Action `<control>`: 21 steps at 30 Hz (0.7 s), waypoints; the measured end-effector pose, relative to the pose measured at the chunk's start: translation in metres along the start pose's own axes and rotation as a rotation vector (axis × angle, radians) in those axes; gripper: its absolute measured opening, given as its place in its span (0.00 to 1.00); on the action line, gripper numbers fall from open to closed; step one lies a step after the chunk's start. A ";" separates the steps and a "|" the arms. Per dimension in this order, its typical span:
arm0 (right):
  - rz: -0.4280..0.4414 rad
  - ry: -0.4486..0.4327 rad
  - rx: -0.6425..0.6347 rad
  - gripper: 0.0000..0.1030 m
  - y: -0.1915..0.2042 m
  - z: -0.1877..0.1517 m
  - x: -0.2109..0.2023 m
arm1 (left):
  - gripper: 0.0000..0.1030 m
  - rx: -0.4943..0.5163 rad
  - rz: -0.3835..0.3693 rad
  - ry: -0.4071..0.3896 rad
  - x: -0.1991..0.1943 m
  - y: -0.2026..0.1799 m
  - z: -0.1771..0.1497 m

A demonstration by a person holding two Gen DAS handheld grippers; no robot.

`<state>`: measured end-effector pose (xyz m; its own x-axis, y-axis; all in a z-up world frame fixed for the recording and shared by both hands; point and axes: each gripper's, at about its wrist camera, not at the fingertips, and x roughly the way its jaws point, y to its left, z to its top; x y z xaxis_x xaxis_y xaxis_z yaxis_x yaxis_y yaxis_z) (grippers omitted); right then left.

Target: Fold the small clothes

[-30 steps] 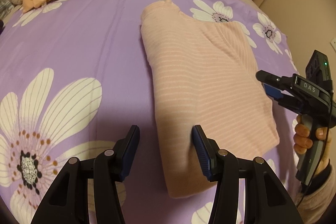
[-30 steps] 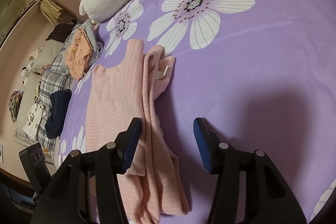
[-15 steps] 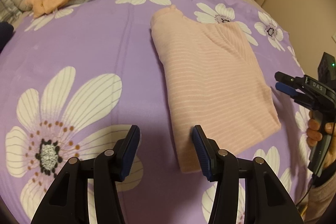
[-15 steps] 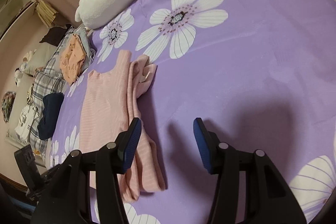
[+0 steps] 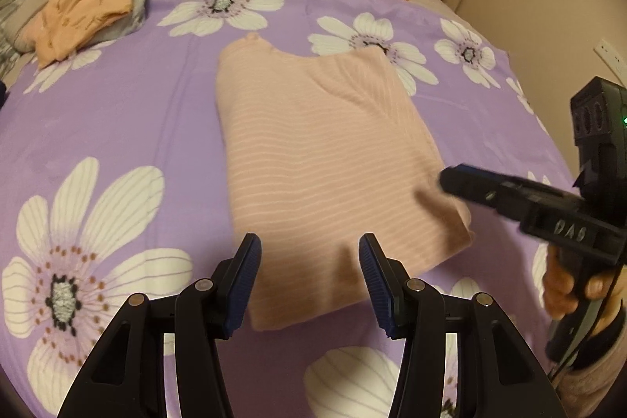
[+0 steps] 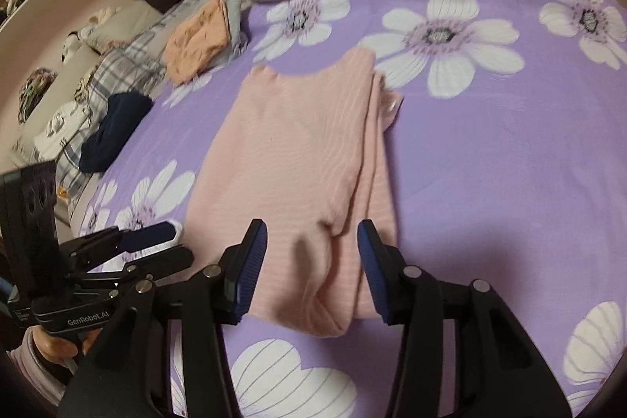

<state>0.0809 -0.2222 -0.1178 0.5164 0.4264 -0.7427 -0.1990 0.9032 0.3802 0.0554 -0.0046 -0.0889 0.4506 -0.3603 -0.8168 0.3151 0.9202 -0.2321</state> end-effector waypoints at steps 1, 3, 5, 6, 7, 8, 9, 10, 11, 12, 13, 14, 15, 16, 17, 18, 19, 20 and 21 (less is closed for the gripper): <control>-0.003 0.017 0.005 0.45 -0.001 -0.002 0.006 | 0.50 0.000 -0.001 0.008 0.004 -0.001 -0.001; -0.015 0.041 0.015 0.44 -0.003 -0.007 0.014 | 0.50 0.003 0.003 0.020 0.008 -0.003 -0.003; -0.027 0.056 0.027 0.41 -0.008 -0.011 0.019 | 0.50 0.006 0.008 0.030 0.012 -0.004 -0.005; -0.028 0.057 0.033 0.41 -0.009 -0.014 0.018 | 0.50 0.007 0.008 0.033 0.013 -0.004 -0.006; -0.034 0.057 0.041 0.41 -0.011 -0.015 0.018 | 0.50 0.008 0.009 0.035 0.014 -0.004 -0.007; -0.033 0.057 0.047 0.41 -0.012 -0.016 0.017 | 0.50 0.009 0.010 0.037 0.014 -0.004 -0.008; -0.025 0.059 0.058 0.41 -0.014 -0.017 0.017 | 0.50 0.010 0.011 0.038 0.014 -0.004 -0.009; -0.021 0.059 0.064 0.41 -0.015 -0.019 0.017 | 0.50 0.011 0.012 0.038 0.014 -0.004 -0.010; -0.020 0.057 0.066 0.41 -0.016 -0.020 0.016 | 0.50 0.013 0.012 0.038 0.014 -0.004 -0.010; -0.020 0.055 0.066 0.41 -0.016 -0.022 0.015 | 0.50 0.014 0.013 0.039 0.015 -0.005 -0.011; -0.020 0.054 0.067 0.40 -0.016 -0.023 0.015 | 0.50 0.014 0.014 0.040 0.015 -0.005 -0.012; -0.020 0.054 0.068 0.40 -0.016 -0.024 0.014 | 0.50 0.015 0.014 0.040 0.014 -0.005 -0.013; -0.018 0.053 0.070 0.40 -0.016 -0.026 0.013 | 0.50 0.016 0.015 0.040 0.014 -0.005 -0.014; -0.017 0.053 0.074 0.40 -0.017 -0.026 0.013 | 0.50 0.017 0.015 0.040 0.013 -0.005 -0.015; -0.015 0.052 0.079 0.40 -0.017 -0.027 0.012 | 0.50 0.016 0.015 0.040 0.013 -0.005 -0.016; -0.014 0.051 0.082 0.40 -0.018 -0.028 0.011 | 0.50 0.015 0.015 0.040 0.012 -0.005 -0.016; -0.014 0.051 0.085 0.39 -0.018 -0.029 0.010 | 0.50 0.013 0.015 0.040 0.012 -0.005 -0.016; -0.014 0.051 0.087 0.39 -0.019 -0.030 0.009 | 0.50 0.012 0.015 0.040 0.012 -0.005 -0.017; -0.015 0.051 0.087 0.39 -0.019 -0.031 0.008 | 0.50 0.012 0.015 0.040 0.012 -0.004 -0.018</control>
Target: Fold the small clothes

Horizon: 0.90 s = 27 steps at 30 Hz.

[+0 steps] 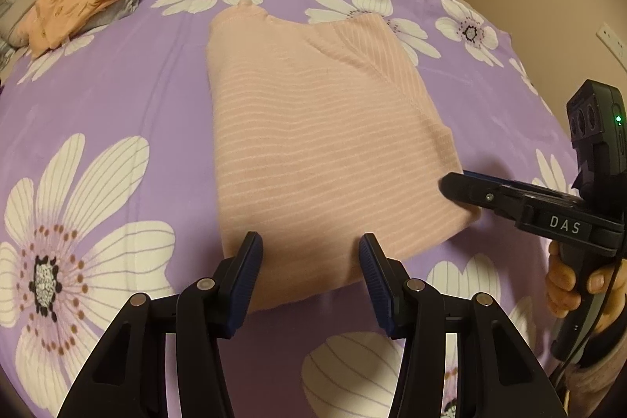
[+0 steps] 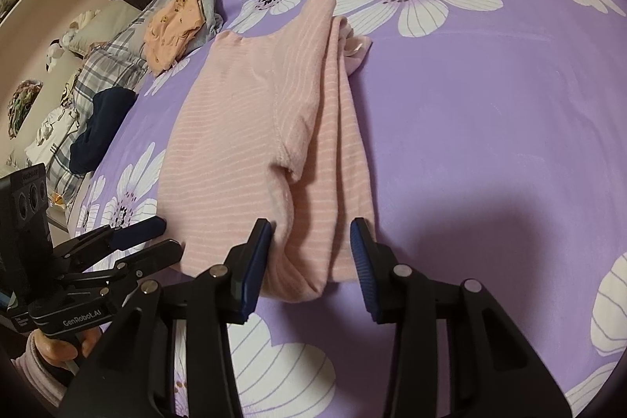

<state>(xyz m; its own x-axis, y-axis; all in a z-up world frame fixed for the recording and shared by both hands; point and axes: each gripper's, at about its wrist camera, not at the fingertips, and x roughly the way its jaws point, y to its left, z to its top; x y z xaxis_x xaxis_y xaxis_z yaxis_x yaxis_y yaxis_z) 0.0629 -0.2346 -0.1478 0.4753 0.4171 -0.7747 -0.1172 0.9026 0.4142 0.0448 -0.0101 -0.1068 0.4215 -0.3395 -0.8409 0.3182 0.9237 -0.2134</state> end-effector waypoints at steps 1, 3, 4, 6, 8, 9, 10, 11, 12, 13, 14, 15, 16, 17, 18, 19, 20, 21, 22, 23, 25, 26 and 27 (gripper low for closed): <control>-0.002 0.000 -0.001 0.39 0.000 -0.001 -0.001 | 0.50 0.000 0.001 0.000 0.000 0.000 -0.001; -0.002 -0.001 -0.001 0.39 -0.001 -0.002 -0.003 | 0.50 0.003 0.003 0.001 -0.002 0.000 -0.003; -0.002 -0.001 0.000 0.39 -0.001 -0.002 -0.003 | 0.50 0.005 0.006 0.002 -0.002 0.000 -0.005; 0.002 -0.002 0.004 0.39 -0.003 -0.004 -0.005 | 0.50 0.005 0.008 0.003 -0.003 0.001 -0.007; 0.003 -0.002 0.008 0.39 -0.004 -0.005 -0.007 | 0.50 0.003 0.009 0.004 -0.004 0.002 -0.008; 0.000 -0.003 0.008 0.39 -0.004 -0.006 -0.008 | 0.50 0.001 0.008 0.004 -0.004 0.003 -0.008; -0.002 -0.003 0.008 0.39 -0.004 -0.006 -0.009 | 0.50 -0.001 0.007 0.004 -0.005 0.004 -0.008; -0.004 -0.004 0.007 0.39 -0.005 -0.007 -0.010 | 0.50 -0.002 0.007 0.004 -0.006 0.004 -0.009; -0.006 -0.004 0.008 0.39 -0.005 -0.007 -0.010 | 0.50 -0.002 0.008 0.003 -0.006 0.004 -0.009; -0.009 -0.003 0.010 0.40 -0.007 -0.008 -0.011 | 0.50 -0.001 0.010 0.003 -0.006 0.005 -0.010; -0.013 -0.002 0.012 0.43 -0.008 -0.008 -0.012 | 0.50 -0.002 0.011 0.003 -0.007 0.005 -0.010; -0.018 0.001 0.017 0.44 -0.010 -0.009 -0.012 | 0.50 -0.002 0.012 0.002 -0.007 0.005 -0.011; -0.017 0.003 0.023 0.44 -0.012 -0.010 -0.013 | 0.50 -0.003 0.013 0.002 -0.008 0.006 -0.011; -0.014 0.001 0.028 0.44 -0.013 -0.011 -0.014 | 0.50 -0.005 0.015 0.001 -0.009 0.007 -0.011; -0.019 -0.001 0.030 0.43 -0.015 -0.011 -0.015 | 0.50 -0.008 0.016 0.000 -0.009 0.008 -0.011; -0.029 -0.003 0.029 0.42 -0.016 -0.012 -0.016 | 0.50 -0.013 0.017 -0.001 -0.010 0.010 -0.011; -0.043 -0.006 0.026 0.43 -0.017 -0.012 -0.018 | 0.50 -0.017 0.018 -0.001 -0.011 0.011 -0.011; -0.049 -0.008 0.028 0.43 -0.019 -0.012 -0.020 | 0.50 -0.022 0.019 -0.003 -0.011 0.012 -0.011; -0.052 -0.010 0.032 0.43 -0.021 -0.012 -0.022 | 0.50 -0.029 0.020 -0.004 -0.011 0.014 -0.010; -0.056 -0.015 0.037 0.44 -0.023 -0.011 -0.024 | 0.50 -0.034 0.021 -0.005 -0.011 0.016 -0.009; -0.065 -0.027 0.046 0.44 -0.027 -0.010 -0.028 | 0.50 -0.043 0.021 -0.007 -0.011 0.018 -0.008; -0.066 -0.031 0.049 0.44 -0.028 -0.009 -0.029 | 0.50 -0.046 0.021 -0.010 -0.011 0.018 -0.006; -0.064 -0.038 0.052 0.44 -0.029 -0.008 -0.031 | 0.50 -0.048 0.022 -0.014 -0.011 0.019 -0.004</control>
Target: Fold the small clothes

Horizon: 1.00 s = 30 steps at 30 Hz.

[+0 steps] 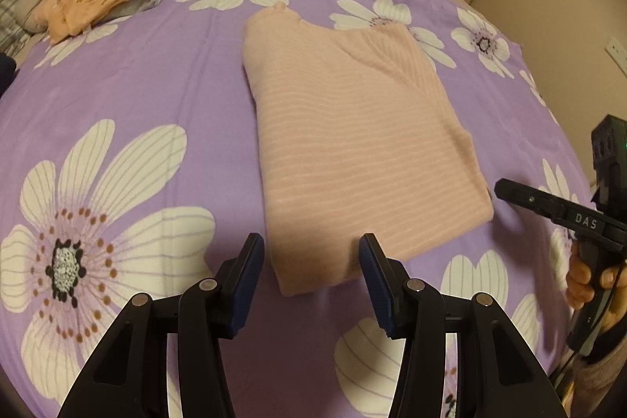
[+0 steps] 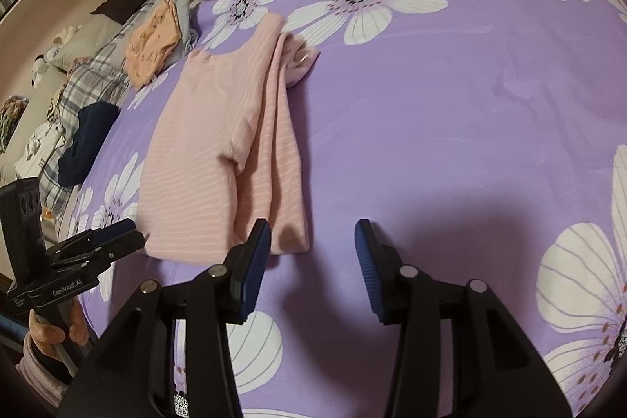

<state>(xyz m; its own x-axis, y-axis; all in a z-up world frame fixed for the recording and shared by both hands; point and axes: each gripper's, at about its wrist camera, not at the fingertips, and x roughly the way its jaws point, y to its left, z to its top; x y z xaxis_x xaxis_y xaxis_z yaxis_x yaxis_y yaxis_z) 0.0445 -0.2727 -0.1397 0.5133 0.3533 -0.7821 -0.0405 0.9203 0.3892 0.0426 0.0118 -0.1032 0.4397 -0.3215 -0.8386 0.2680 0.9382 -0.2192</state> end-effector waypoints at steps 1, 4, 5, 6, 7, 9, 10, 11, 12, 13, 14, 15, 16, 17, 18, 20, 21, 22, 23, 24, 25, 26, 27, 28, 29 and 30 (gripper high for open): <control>0.002 -0.005 -0.001 0.44 0.001 0.001 -0.001 | 0.50 0.000 0.000 -0.006 0.000 0.000 0.003; 0.017 -0.026 -0.023 0.44 0.009 0.002 -0.003 | 0.50 0.005 0.000 -0.035 -0.002 -0.002 0.016; 0.030 -0.032 -0.036 0.44 0.013 0.003 -0.003 | 0.50 0.009 0.000 -0.047 -0.003 -0.004 0.022; 0.036 -0.035 -0.043 0.44 0.016 0.003 -0.003 | 0.50 0.011 0.000 -0.054 -0.002 -0.004 0.025; 0.048 -0.039 -0.059 0.44 0.021 0.003 -0.002 | 0.50 0.015 0.000 -0.067 -0.002 -0.005 0.031; 0.063 -0.033 -0.084 0.44 0.029 0.003 0.004 | 0.50 0.021 0.003 -0.079 0.002 -0.007 0.039; 0.062 -0.027 -0.092 0.44 0.031 0.004 0.006 | 0.50 0.023 0.010 -0.081 0.006 -0.007 0.043; 0.053 -0.016 -0.100 0.44 0.033 0.004 0.011 | 0.50 0.022 0.013 -0.080 0.009 -0.008 0.046; 0.043 -0.004 -0.105 0.44 0.034 0.004 0.016 | 0.50 0.021 0.015 -0.074 0.013 -0.008 0.048; 0.031 0.008 -0.109 0.44 0.034 0.003 0.020 | 0.50 0.020 0.019 -0.066 0.017 -0.008 0.050; 0.023 0.016 -0.109 0.44 0.034 0.002 0.023 | 0.50 0.021 0.025 -0.059 0.021 -0.008 0.050; 0.019 0.020 -0.108 0.44 0.033 0.001 0.024 | 0.50 0.024 0.028 -0.056 0.022 -0.007 0.051; 0.021 0.020 -0.106 0.44 0.032 0.001 0.025 | 0.50 0.031 0.037 -0.051 0.024 -0.008 0.050; 0.024 0.020 -0.104 0.44 0.032 0.001 0.024 | 0.50 0.034 0.040 -0.049 0.025 -0.008 0.050; 0.025 0.020 -0.103 0.44 0.031 0.002 0.024 | 0.50 0.037 0.042 -0.049 0.024 -0.009 0.049; 0.023 0.021 -0.097 0.44 0.030 0.001 0.023 | 0.50 0.038 0.042 -0.050 0.023 -0.009 0.049; 0.026 0.021 -0.095 0.44 0.030 0.001 0.022 | 0.50 0.038 0.041 -0.050 0.022 -0.008 0.049; 0.026 0.019 -0.094 0.44 0.029 0.000 0.021 | 0.50 0.037 0.041 -0.050 0.021 -0.008 0.048; 0.026 0.019 -0.094 0.44 0.030 -0.001 0.021 | 0.50 0.038 0.042 -0.049 0.021 -0.008 0.048; 0.026 0.020 -0.092 0.44 0.029 -0.001 0.020 | 0.50 0.038 0.043 -0.048 0.021 -0.008 0.049; 0.026 0.020 -0.089 0.44 0.029 -0.002 0.020 | 0.50 0.040 0.045 -0.047 0.021 -0.008 0.048; 0.027 0.020 -0.086 0.44 0.028 -0.003 0.020 | 0.50 0.041 0.048 -0.047 0.019 -0.008 0.047; 0.026 0.021 -0.084 0.44 0.028 -0.004 0.019 | 0.50 0.042 0.050 -0.046 0.019 -0.008 0.045; 0.026 0.022 -0.080 0.44 0.027 -0.004 0.019 | 0.50 0.042 0.052 -0.045 0.018 -0.008 0.043; 0.028 0.023 -0.077 0.44 0.027 -0.004 0.019 | 0.50 0.041 0.053 -0.044 0.016 -0.007 0.042; 0.028 0.023 -0.075 0.44 0.027 -0.004 0.019 | 0.50 0.041 0.053 -0.044 0.017 -0.008 0.041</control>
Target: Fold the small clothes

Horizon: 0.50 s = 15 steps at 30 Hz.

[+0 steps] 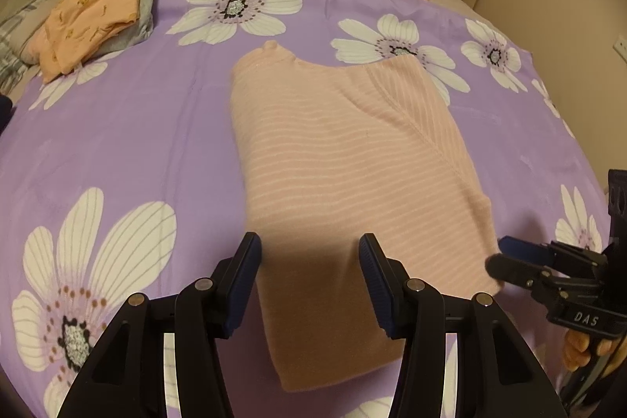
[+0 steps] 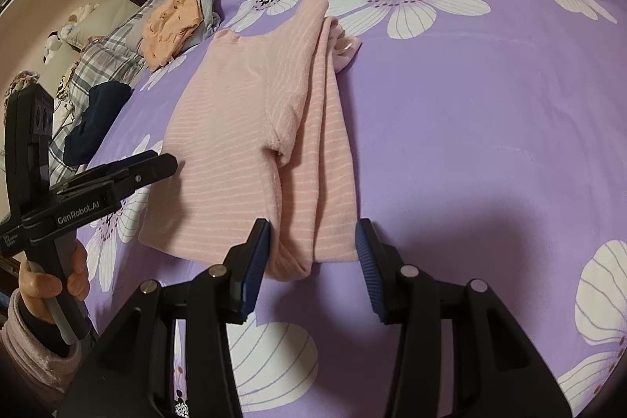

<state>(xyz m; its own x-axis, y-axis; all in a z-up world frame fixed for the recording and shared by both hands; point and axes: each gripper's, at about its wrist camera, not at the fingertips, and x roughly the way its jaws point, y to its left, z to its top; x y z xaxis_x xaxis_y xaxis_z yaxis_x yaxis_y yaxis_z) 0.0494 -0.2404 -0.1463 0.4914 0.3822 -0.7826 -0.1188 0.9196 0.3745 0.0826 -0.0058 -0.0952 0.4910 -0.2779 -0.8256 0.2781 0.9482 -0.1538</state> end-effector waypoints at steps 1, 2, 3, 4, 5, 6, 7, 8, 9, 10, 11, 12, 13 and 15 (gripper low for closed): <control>0.000 0.000 0.002 0.44 0.000 0.000 0.000 | 0.50 0.001 0.001 0.001 -0.001 0.000 -0.002; 0.000 0.000 0.002 0.44 0.000 0.000 0.000 | 0.50 0.001 0.002 0.003 -0.001 0.000 -0.003; -0.001 0.000 0.002 0.44 0.001 0.000 0.000 | 0.50 0.001 0.003 0.006 -0.001 0.000 -0.003; -0.003 0.000 0.002 0.44 0.001 0.000 0.000 | 0.50 0.000 0.003 0.009 -0.001 0.000 -0.005; -0.004 0.000 0.002 0.44 0.001 0.000 0.000 | 0.50 -0.002 0.002 0.011 -0.001 0.000 -0.006; -0.005 0.000 0.001 0.44 0.001 -0.001 -0.001 | 0.50 -0.002 0.001 0.014 0.000 0.000 -0.006; -0.006 0.000 0.001 0.44 0.001 -0.001 -0.001 | 0.50 -0.002 0.000 0.016 0.000 0.000 -0.007; -0.007 0.001 0.001 0.44 0.002 -0.002 -0.001 | 0.50 -0.001 0.000 0.019 0.000 0.000 -0.009; -0.006 0.001 0.002 0.44 0.001 -0.002 -0.001 | 0.50 0.000 0.000 0.021 0.000 -0.001 -0.010; -0.006 0.002 0.004 0.44 0.001 -0.002 -0.002 | 0.50 0.001 0.000 0.024 0.000 -0.001 -0.012; -0.005 0.003 0.005 0.44 0.001 -0.002 -0.002 | 0.50 0.003 0.000 0.026 0.000 -0.002 -0.014; -0.005 0.004 0.006 0.44 0.001 -0.002 -0.002 | 0.50 0.003 0.000 0.029 0.000 -0.002 -0.015; -0.005 0.005 0.007 0.44 0.001 -0.003 -0.002 | 0.50 0.004 0.000 0.031 0.000 -0.003 -0.016; -0.006 0.005 0.006 0.44 0.001 -0.004 -0.002 | 0.50 0.006 0.003 0.036 0.000 -0.003 -0.019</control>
<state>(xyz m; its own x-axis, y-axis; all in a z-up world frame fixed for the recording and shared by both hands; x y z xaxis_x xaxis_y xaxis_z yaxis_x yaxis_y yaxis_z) 0.0451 -0.2401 -0.1462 0.4873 0.3774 -0.7874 -0.1110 0.9212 0.3729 0.0657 -0.0061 -0.1045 0.4622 -0.2695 -0.8448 0.2821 0.9479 -0.1480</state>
